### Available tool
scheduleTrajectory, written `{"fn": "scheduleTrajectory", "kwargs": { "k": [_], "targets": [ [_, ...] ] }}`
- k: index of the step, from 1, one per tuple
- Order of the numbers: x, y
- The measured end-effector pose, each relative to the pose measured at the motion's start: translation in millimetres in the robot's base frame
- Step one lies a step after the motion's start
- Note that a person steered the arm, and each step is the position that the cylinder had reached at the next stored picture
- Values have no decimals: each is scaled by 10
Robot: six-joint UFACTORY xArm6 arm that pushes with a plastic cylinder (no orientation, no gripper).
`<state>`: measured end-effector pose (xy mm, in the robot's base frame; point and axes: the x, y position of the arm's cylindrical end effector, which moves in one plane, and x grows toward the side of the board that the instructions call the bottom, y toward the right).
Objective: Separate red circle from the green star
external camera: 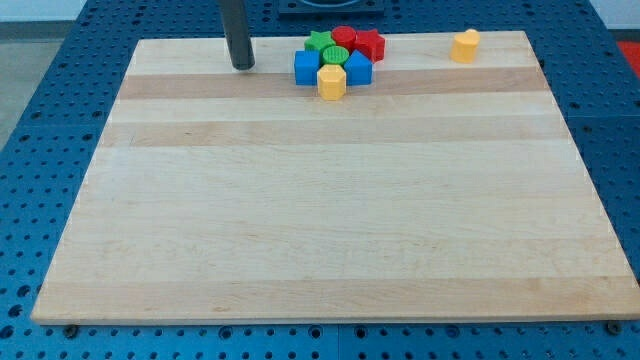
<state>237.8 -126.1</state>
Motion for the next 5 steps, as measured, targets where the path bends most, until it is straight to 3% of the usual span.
{"fn": "scheduleTrajectory", "kwargs": {
  "k": [1,3,5],
  "targets": [
    [-387,202],
    [-450,852],
    [-442,1020]
  ]
}}
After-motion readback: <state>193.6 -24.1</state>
